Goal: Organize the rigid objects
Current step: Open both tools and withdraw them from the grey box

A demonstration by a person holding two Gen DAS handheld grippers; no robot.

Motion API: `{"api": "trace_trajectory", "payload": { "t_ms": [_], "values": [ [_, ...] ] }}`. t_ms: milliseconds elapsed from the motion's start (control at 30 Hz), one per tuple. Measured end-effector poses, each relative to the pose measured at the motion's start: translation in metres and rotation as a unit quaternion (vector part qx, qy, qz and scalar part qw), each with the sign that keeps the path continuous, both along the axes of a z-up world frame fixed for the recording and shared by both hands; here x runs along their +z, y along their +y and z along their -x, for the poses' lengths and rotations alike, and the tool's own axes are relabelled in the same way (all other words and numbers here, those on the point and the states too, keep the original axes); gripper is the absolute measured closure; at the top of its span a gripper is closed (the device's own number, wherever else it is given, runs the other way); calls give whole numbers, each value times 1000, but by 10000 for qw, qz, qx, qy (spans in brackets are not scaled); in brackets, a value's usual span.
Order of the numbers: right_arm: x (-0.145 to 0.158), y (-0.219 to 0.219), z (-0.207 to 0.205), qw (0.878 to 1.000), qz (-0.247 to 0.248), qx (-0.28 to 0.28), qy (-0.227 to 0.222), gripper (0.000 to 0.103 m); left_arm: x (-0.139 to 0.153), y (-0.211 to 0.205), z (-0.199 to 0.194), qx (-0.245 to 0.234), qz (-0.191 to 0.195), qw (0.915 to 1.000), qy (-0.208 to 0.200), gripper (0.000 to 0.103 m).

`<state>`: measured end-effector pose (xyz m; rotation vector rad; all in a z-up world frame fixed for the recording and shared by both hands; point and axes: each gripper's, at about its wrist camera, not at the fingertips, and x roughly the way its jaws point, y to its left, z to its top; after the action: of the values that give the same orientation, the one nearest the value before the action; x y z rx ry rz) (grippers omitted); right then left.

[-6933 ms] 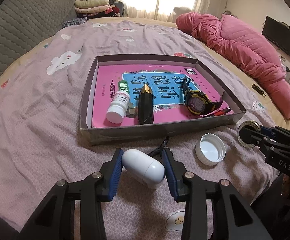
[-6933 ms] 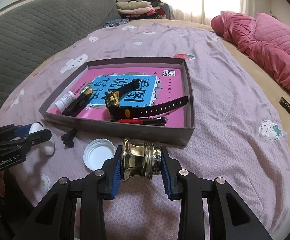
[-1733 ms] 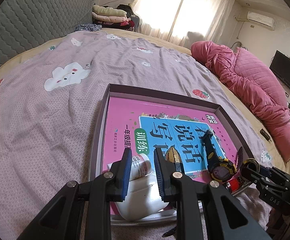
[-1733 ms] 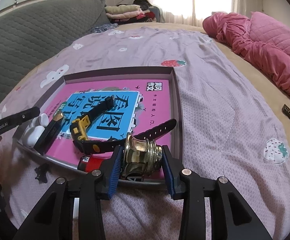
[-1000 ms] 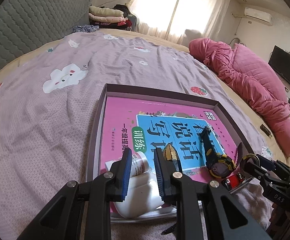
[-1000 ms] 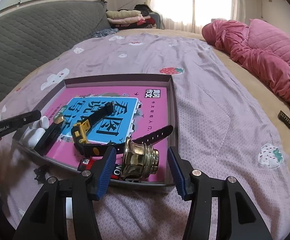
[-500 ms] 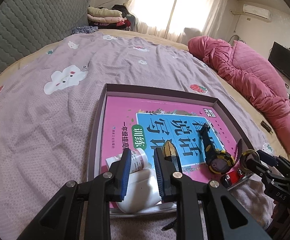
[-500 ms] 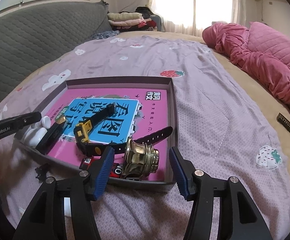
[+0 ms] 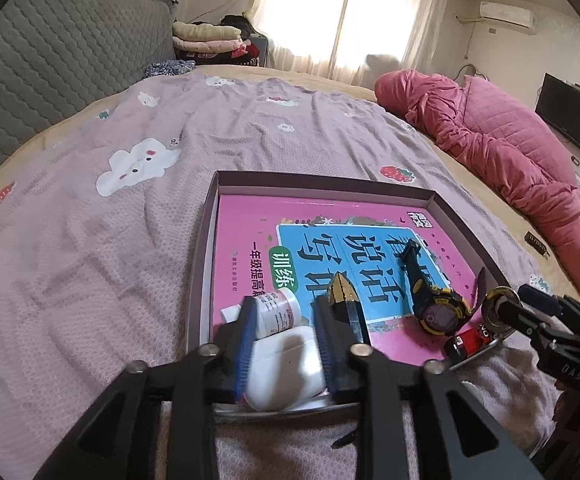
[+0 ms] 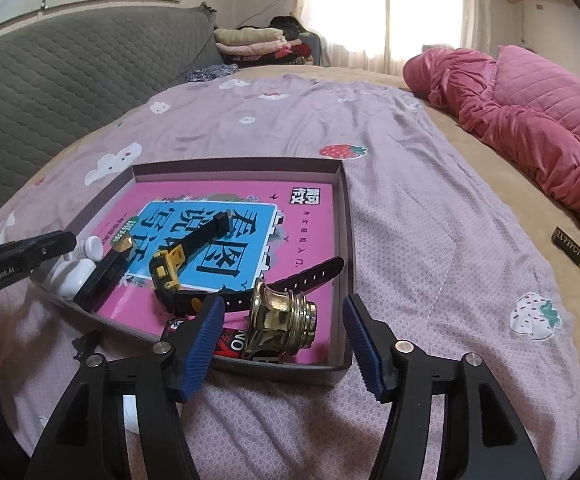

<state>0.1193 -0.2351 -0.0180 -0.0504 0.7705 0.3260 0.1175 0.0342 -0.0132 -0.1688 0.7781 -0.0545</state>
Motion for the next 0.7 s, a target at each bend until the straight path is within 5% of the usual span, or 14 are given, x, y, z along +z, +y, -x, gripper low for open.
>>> {"api": "trace_trajectory", "payload": {
  "t_ms": [700],
  "values": [
    [16, -14, 9, 9993, -259, -129, -247, 28, 10, -10, 22, -7, -331, 9994, -109, 51]
  ]
}}
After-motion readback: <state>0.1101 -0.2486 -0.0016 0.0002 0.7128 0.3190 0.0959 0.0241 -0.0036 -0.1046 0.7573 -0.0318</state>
